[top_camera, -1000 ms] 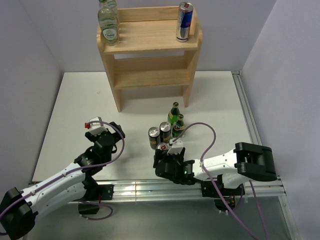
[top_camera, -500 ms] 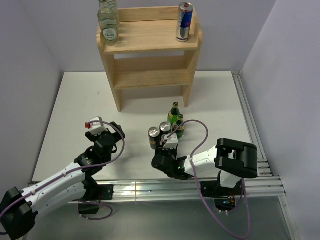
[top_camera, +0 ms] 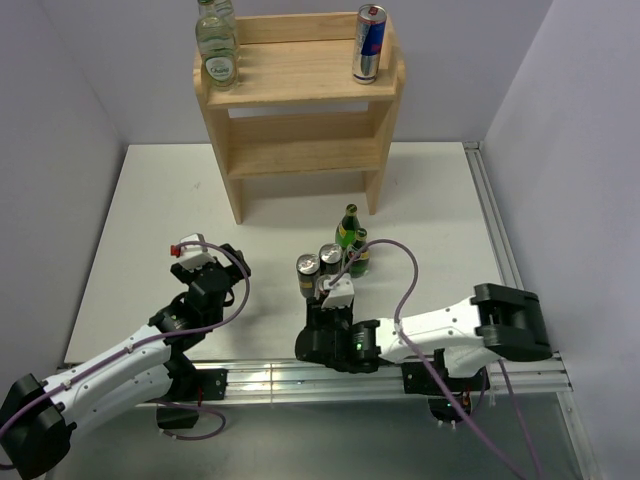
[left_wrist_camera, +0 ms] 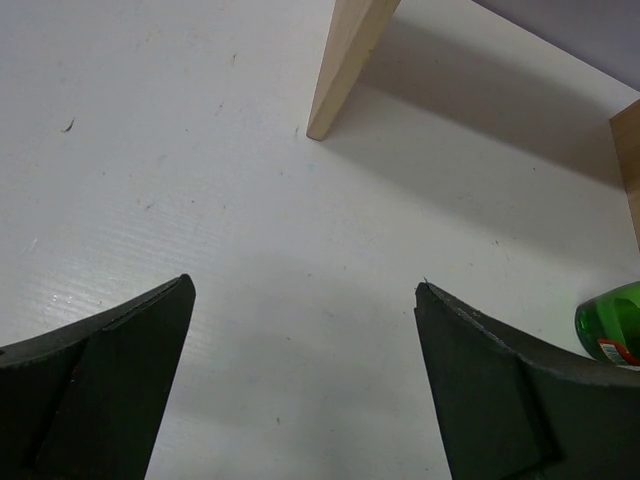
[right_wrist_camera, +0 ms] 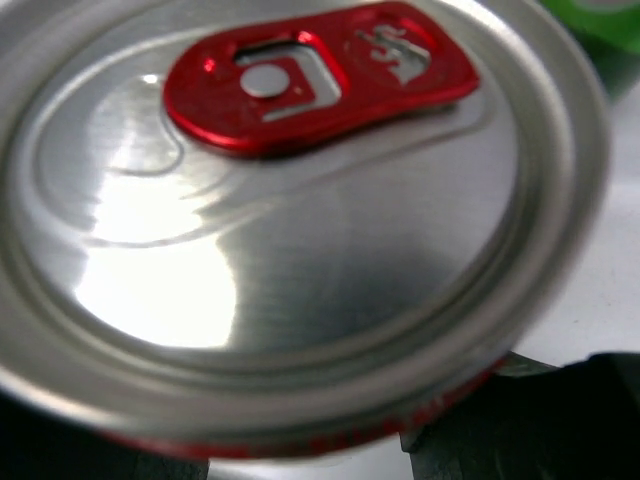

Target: Place and organize the beverage onto the shelf

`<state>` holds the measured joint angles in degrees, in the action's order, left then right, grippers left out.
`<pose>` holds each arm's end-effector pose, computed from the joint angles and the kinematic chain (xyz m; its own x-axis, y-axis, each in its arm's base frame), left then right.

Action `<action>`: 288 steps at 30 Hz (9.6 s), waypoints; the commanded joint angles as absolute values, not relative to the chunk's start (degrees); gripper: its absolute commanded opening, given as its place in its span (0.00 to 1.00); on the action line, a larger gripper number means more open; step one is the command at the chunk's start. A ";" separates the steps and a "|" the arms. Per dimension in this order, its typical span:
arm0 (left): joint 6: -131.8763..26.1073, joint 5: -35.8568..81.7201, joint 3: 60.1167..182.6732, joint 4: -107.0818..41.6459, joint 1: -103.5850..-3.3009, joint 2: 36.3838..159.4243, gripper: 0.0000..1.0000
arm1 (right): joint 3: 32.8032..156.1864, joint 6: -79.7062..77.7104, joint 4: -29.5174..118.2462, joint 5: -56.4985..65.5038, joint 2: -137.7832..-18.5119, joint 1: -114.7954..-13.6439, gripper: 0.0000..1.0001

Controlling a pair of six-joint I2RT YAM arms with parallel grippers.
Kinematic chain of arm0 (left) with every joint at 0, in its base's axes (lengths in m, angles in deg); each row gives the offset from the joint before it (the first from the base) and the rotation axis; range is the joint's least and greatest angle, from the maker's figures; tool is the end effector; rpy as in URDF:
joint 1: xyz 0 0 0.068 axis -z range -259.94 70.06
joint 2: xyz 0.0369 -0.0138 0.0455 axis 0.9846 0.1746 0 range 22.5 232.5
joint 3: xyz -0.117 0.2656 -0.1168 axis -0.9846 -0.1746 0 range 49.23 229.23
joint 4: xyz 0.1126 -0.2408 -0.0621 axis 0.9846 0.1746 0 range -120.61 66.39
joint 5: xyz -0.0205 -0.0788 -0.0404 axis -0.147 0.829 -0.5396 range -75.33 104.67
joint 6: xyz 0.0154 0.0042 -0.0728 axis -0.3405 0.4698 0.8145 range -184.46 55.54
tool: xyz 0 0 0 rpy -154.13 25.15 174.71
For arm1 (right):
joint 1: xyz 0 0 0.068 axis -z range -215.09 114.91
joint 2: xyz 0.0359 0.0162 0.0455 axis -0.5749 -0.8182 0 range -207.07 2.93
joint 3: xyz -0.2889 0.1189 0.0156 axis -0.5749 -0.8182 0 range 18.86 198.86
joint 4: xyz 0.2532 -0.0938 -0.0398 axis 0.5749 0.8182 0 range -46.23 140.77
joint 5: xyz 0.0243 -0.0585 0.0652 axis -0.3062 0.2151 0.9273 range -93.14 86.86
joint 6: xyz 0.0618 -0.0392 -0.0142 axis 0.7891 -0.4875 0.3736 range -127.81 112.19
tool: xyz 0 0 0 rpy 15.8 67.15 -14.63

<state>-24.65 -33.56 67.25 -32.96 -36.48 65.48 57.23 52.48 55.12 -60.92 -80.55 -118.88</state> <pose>0.1497 -0.0776 0.2230 -0.1878 -0.4097 -0.8927 -0.2106 0.9045 -0.3708 0.0817 0.2614 0.1872 -0.4612 0.0431 -0.8863 -0.1593 0.9786 0.1304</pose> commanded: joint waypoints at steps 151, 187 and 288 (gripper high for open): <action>-43.63 -12.31 72.07 -94.24 -19.74 115.65 0.97 | 52.96 52.74 82.53 -66.24 -36.26 -113.14 1.00; -46.09 -27.78 104.93 -34.93 -29.20 88.94 0.00 | 49.54 54.85 81.56 -65.63 -34.34 -113.40 1.00; -48.65 -20.66 134.66 -34.22 -51.29 122.00 0.95 | 46.81 51.78 77.43 -65.28 -32.49 -113.67 0.99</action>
